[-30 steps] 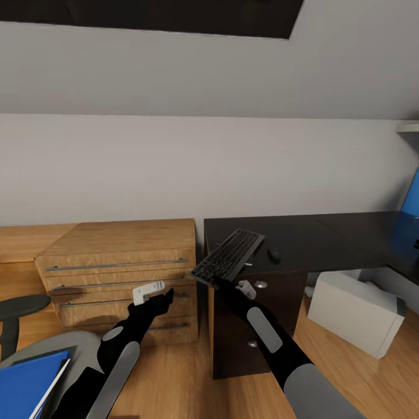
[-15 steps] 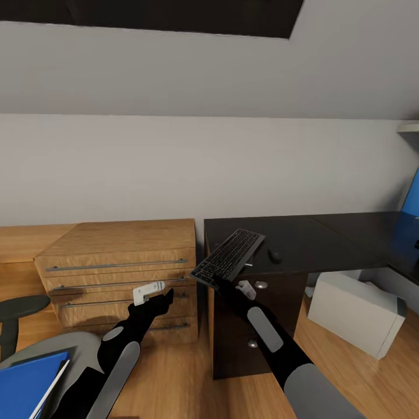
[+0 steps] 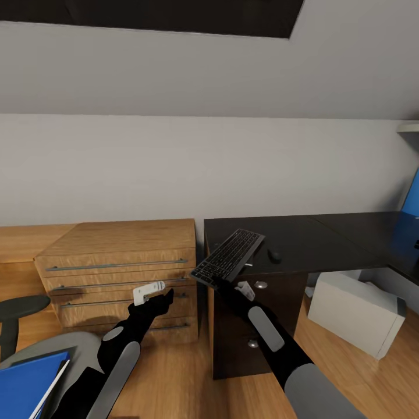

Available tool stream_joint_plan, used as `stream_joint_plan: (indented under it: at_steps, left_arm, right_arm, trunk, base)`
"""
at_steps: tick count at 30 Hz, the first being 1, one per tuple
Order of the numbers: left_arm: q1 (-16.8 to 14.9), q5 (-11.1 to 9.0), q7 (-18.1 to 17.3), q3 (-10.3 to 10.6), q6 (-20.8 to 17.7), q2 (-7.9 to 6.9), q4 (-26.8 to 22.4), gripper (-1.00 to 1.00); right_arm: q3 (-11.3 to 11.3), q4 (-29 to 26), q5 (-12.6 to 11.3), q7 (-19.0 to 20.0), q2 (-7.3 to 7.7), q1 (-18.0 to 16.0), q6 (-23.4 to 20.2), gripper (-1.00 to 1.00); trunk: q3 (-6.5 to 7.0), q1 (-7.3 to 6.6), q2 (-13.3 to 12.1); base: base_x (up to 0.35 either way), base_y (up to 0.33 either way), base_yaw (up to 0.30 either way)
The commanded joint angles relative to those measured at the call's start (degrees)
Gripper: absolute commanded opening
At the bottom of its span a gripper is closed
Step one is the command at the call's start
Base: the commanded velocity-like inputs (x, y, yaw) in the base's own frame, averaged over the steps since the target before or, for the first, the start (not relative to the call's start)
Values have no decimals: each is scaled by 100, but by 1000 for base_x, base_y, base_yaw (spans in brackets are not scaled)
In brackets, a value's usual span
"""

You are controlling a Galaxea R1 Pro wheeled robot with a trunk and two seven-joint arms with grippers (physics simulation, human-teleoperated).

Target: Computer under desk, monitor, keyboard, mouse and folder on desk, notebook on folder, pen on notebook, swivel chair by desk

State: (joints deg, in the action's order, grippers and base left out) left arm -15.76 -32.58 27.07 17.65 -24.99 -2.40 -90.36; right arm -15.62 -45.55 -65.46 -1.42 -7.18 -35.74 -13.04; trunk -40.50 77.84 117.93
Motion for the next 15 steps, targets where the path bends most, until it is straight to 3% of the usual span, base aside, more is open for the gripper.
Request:
stream_joint_plan:
  at_steps: [1,6,8,13,15]
  left_arm:
    - [-6,-55,56,16,-6,-6,-8,100]
    - [-6,-55,55,18,-5,1,-8,100]
    - [-6,-55,56,28,-1,2,-8,100]
    - [-6,-63,58,61,3,3,-8,100]
    - [-6,-64,60,62,3,3,-7,100]
  right_arm:
    - [-3,-5,-41,-12,9,-3,-25,100]
    - [9,-6,-121,-10,25,-3,-245,100]
    - [14,-6,-219,-9,46,-3,-362,100]
    - [40,-21,-695,-7,275,-3,-587,100]
    - [41,-23,-717,-7,285,-3,-614,100]
  trunk:
    - [-6,-1,3]
    - [-6,-1,3]
    - [-6,-1,3]
    - [-6,-1,3]
    - [-6,-1,3]
  base:
    - [0,0,0]
    - [0,0,0]
    - [0,0,0]
    - [0,0,0]
    - [0,0,0]
